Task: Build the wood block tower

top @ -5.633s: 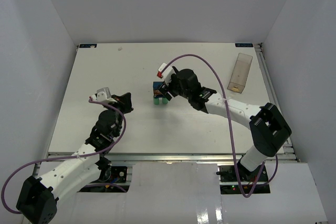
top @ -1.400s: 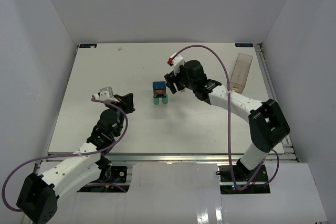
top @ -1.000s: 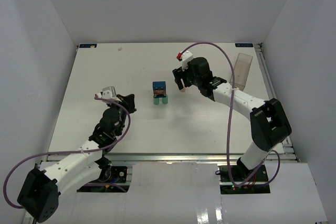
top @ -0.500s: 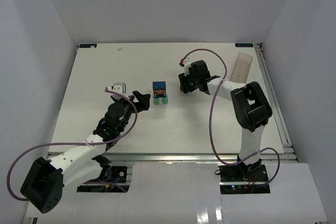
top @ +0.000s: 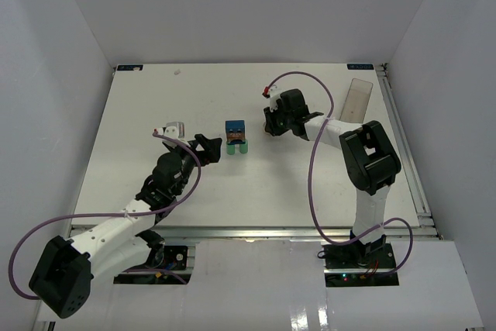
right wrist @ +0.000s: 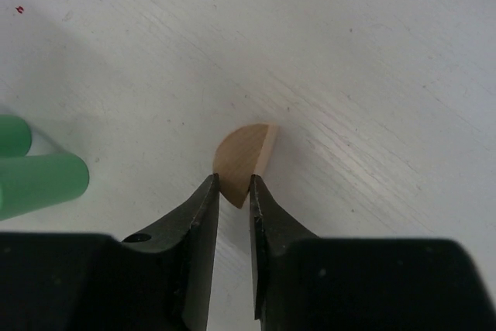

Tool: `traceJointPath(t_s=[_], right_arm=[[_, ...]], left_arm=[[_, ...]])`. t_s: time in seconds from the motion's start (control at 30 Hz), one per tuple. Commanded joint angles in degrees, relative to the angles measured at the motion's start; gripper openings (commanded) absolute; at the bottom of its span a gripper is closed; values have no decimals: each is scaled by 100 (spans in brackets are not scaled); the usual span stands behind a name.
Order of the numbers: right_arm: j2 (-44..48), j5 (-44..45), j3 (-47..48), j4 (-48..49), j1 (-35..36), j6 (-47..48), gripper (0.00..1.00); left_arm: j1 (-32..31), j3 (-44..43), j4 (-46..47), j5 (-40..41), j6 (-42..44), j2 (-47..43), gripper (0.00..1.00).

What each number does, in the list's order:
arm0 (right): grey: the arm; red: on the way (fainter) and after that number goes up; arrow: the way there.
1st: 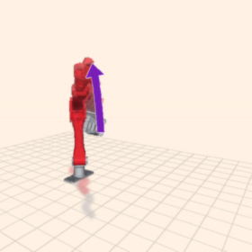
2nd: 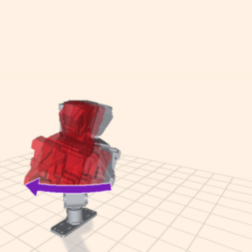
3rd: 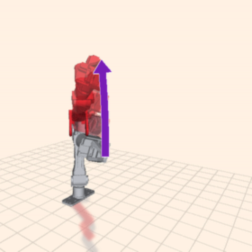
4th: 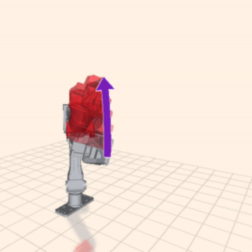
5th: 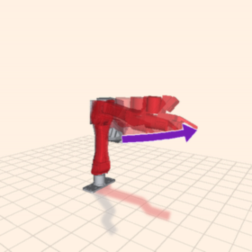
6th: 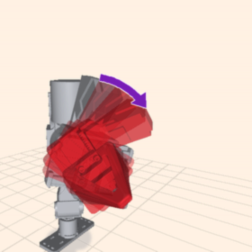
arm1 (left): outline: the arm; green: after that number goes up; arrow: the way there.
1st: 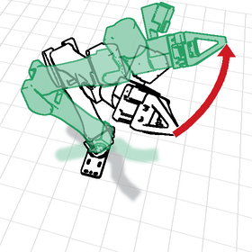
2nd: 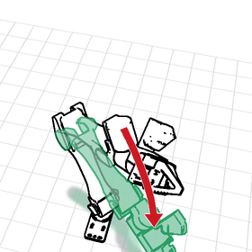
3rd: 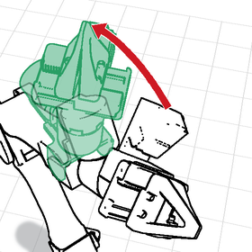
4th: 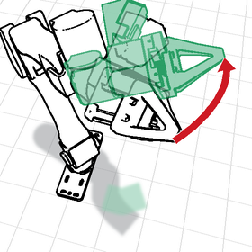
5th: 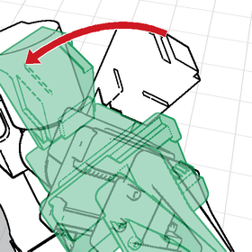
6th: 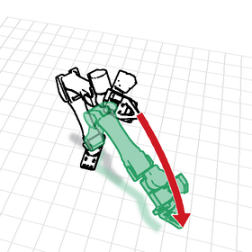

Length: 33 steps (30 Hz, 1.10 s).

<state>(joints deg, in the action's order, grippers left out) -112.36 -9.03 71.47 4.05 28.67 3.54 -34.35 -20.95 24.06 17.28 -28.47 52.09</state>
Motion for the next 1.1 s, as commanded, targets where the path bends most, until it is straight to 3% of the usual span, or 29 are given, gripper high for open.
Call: traceJointPath(t_s=[0.0,0.13,0.3,0.4,0.53,0.8,1.07], right_arm=[[12,-26,-9,254,-21,-82,20],[137,-800,-360,263,-275,-650,10],[250,-1654,-926,574,-770,-1152,9],[442,-1657,-1049,721,-776,-1093,12],[650,-1286,-728,646,-628,-917,28],[91,-549,403,519,-364,-1400,59],[-723,-64,1254,445,-10,-1327,69]], left_arm=[[-19,-67,37,-9,13,-103,98],[-19,-85,28,10,17,-50,98],[-21,-89,14,-23,17,-106,98],[-25,-62,31,-20,20,-131,98],[-19,-32,36,53,48,-174,98],[-19,120,76,205,71,-435,98],[-19,154,46,399,129,-536,98]])
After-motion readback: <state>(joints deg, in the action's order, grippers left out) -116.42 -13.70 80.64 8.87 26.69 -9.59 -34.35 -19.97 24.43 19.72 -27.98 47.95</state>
